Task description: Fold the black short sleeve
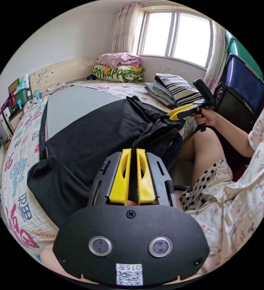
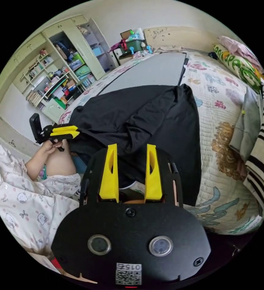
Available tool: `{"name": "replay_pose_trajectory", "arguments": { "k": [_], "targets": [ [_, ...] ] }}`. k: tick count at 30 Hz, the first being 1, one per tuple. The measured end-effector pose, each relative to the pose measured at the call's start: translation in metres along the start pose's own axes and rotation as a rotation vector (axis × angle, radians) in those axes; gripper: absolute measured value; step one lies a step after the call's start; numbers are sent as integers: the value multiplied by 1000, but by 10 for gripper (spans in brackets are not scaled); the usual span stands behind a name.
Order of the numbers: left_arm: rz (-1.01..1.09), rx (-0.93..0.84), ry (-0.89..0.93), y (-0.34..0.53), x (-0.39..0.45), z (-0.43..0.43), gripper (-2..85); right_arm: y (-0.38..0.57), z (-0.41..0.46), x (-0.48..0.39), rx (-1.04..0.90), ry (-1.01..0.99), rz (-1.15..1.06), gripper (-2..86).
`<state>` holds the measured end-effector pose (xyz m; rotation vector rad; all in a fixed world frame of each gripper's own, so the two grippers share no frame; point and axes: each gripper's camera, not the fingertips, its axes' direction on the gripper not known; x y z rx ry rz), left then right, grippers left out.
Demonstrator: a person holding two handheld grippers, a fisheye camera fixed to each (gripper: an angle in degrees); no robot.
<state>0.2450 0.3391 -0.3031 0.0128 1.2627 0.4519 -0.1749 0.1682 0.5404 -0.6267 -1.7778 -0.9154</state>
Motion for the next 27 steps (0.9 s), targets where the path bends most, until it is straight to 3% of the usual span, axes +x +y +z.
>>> {"name": "replay_pose_trajectory", "arguments": {
  "k": [5, 11, 16, 19, 23, 27],
  "targets": [
    [-38, -44, 46, -26, -15, -2, 9, 10, -14, -4, 0, -161, 83, 39],
    [-121, 105, 46, -139, -116, -48, 10, -52, -82, -3, 149, -361, 90, 15],
    [-188, 360, -273, -365, -236, -86, 28, -306, -140, -32, 413, -196, 72, 24],
    [-351, 444, -311, -441, -277, -100, 89, -417, -150, -40, 535, -120, 163, 62],
    [-300, 439, -189, -428, -258, -119, 113, -422, -158, -55, 485, -210, 107, 95],
    [-234, 257, -96, -312, -206, -118, 116, -293, -141, -60, 335, -68, 2, 107]
  ]
}}
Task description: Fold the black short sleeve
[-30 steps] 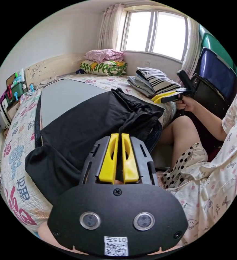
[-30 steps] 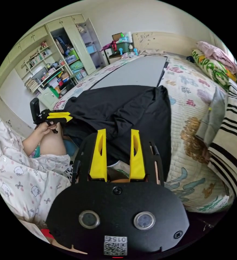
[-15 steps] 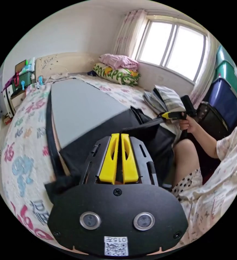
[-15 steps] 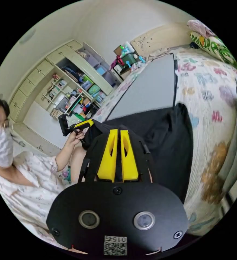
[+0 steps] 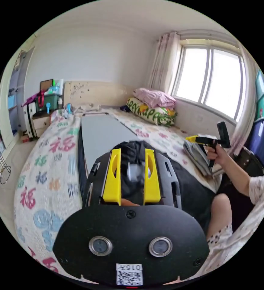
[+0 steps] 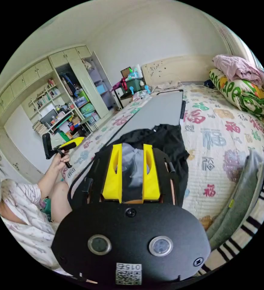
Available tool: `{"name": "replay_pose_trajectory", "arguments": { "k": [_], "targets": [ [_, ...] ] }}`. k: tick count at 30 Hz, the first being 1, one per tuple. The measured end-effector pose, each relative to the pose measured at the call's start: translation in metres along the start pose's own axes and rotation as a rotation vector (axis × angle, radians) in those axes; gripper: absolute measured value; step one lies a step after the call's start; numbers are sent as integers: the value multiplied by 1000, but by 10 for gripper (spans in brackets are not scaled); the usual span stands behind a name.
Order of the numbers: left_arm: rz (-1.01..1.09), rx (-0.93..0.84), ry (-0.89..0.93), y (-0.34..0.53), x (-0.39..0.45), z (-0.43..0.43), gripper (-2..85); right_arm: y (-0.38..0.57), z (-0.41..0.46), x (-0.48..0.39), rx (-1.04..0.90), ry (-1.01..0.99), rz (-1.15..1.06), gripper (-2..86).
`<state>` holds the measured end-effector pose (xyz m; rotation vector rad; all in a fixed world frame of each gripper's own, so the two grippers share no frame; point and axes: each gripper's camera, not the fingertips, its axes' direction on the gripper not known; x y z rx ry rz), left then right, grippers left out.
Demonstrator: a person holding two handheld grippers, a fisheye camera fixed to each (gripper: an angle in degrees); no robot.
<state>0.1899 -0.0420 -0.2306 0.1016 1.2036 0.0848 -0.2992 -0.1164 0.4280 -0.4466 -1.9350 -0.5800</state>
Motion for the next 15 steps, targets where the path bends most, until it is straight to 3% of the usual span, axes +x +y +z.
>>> {"name": "replay_pose_trajectory", "arguments": {
  "k": [4, 7, 15],
  "targets": [
    [-156, -247, -8, 118, 12, -26, 122, 151, -25, 50, -172, 125, 197, 110],
    [-281, -277, 7, 152, 33, -55, 124, 222, -48, 63, -219, 231, 334, 117],
    [-268, -382, -24, 151, 91, -75, 120, 268, -30, 28, -304, 312, 383, 135]
  ]
}}
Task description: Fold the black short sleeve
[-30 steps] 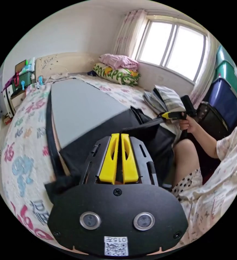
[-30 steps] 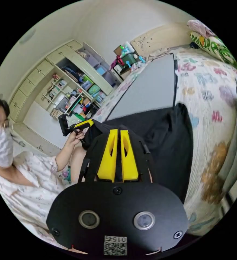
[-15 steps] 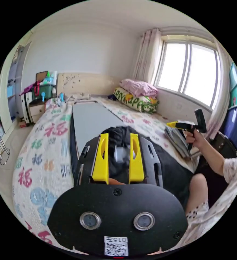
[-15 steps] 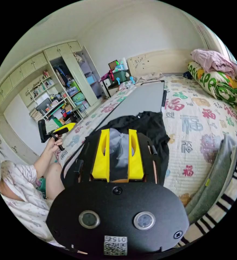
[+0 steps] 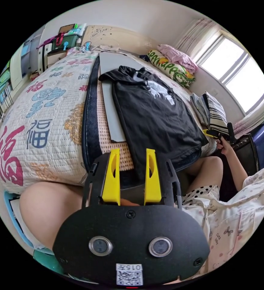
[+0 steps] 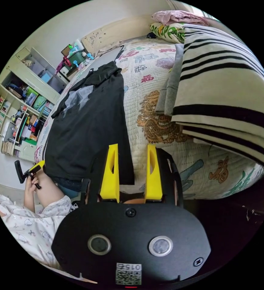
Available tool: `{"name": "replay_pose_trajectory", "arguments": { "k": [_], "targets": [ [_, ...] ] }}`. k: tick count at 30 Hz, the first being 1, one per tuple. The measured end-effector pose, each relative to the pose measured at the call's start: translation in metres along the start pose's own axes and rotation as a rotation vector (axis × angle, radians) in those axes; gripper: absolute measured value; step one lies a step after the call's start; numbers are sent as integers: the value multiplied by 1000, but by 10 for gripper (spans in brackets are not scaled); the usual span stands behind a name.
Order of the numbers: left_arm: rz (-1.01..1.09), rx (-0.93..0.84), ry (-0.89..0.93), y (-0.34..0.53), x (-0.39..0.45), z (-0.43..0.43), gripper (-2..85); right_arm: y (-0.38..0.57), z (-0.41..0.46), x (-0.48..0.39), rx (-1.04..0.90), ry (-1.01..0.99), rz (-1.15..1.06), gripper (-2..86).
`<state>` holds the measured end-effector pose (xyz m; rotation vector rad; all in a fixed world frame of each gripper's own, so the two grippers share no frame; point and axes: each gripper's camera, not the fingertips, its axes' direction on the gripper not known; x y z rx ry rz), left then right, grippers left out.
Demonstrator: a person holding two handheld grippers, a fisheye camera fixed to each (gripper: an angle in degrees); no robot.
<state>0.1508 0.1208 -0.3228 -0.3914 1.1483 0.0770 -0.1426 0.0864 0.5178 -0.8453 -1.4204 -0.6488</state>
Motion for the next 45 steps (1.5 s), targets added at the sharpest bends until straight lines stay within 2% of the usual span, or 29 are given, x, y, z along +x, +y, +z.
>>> {"name": "replay_pose_trajectory", "arguments": {
  "k": [6, 10, 13, 17, 21, 23, 26, 29, 32, 35, 38, 40, 45],
  "targets": [
    [47, -84, -7, -9, 26, 1, 32, 6, 12, -49, -59, 57, -72, 110],
    [59, -60, 70, -19, 36, -23, 8, 11, 12, -63, -85, 74, -70, 33],
    [77, -12, 49, -21, 39, -62, 3, 27, 1, -75, -96, 0, -91, 2],
    [80, 6, 13, -21, 42, -88, 3, 58, -8, -92, -84, 1, -98, -2],
    [64, -105, 30, -24, 49, -63, 13, 90, 13, -114, -158, 74, -116, -2],
    [57, -76, 5, -28, 52, -68, 26, 98, 18, -126, -193, 127, -150, -1],
    [34, 59, -42, -57, 44, -96, 60, 104, 14, -134, -230, 147, -174, 6],
    [83, 172, -77, -124, 42, -111, 78, 97, 7, -133, -238, 125, -190, 28],
    [168, 187, -111, -216, 53, -90, 105, 74, -13, -135, -132, 164, -226, 72],
    [175, 198, -20, -313, 58, -42, 114, 30, -31, -145, 0, 120, -253, 78],
    [153, 169, -9, -401, 67, 21, 116, -33, -27, -163, 97, 74, -299, 81],
    [147, 82, -70, -452, 71, 81, 122, -91, -3, -181, 132, 70, -331, 86],
    [133, -15, -81, -496, 64, 163, 123, -181, 68, -237, 124, 5, -457, 116]
  ]
}}
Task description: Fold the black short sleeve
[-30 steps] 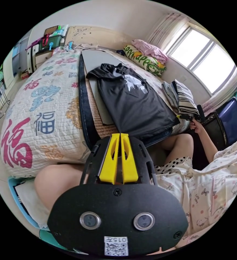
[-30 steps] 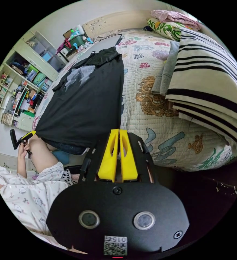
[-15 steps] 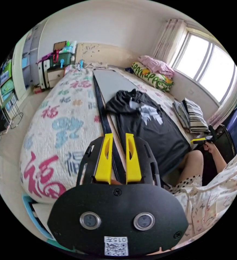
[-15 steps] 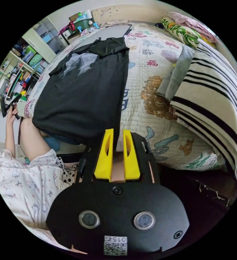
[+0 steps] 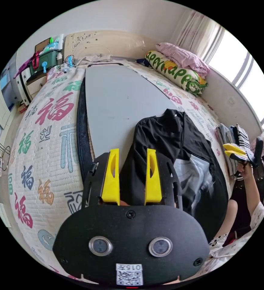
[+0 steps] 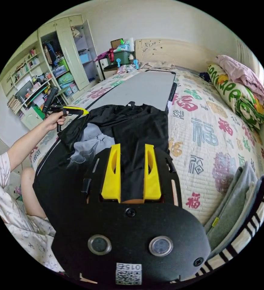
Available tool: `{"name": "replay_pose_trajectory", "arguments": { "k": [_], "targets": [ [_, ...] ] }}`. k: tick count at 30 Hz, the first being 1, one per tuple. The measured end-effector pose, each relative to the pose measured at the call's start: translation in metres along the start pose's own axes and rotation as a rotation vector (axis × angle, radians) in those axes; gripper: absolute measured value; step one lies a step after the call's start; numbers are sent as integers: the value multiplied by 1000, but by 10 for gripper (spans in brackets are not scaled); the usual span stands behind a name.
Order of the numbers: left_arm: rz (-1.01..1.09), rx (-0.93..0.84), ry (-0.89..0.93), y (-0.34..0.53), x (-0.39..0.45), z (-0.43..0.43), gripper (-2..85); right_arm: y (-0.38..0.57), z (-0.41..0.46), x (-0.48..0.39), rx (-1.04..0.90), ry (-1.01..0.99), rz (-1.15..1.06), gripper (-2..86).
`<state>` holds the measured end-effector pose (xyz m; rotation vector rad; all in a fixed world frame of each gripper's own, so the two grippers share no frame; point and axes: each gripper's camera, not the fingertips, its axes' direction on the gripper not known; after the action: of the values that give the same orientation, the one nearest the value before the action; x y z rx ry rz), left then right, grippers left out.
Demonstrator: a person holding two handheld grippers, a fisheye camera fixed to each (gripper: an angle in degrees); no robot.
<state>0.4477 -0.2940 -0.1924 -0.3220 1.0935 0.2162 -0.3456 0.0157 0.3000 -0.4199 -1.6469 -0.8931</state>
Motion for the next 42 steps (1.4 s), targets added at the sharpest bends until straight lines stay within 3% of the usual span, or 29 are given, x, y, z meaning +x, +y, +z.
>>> {"name": "replay_pose_trajectory", "arguments": {
  "k": [7, 10, 16, 19, 26, 30, 34, 39, 42],
  "targets": [
    [88, -47, -33, -18, -20, 18, 12, -54, 113, -82, -130, 41, -272, 131],
    [46, 13, -183, -21, -50, -8, 4, -64, 129, -81, -162, 60, -253, 120],
    [-63, 96, -174, -42, -97, -33, 3, -85, 129, -74, -161, 22, -189, 106],
    [-18, 36, -247, -58, -91, -20, 9, -100, 127, -75, -175, -12, -166, 107],
    [-69, 60, -102, -32, -103, -46, 84, -116, 76, -65, -152, -100, -187, 129],
    [168, 109, 89, 34, -51, -93, 96, -96, 66, -88, -146, -33, -303, 133],
    [304, 12, 49, 65, -10, -80, 111, -101, 85, -94, -194, -37, -301, 122],
    [272, -54, -26, 52, -20, -54, 69, -124, 87, -89, -173, 24, -242, 56],
    [208, -26, 74, 37, -47, -69, 32, -148, 81, -71, -178, -2, -180, 27]
  ]
}}
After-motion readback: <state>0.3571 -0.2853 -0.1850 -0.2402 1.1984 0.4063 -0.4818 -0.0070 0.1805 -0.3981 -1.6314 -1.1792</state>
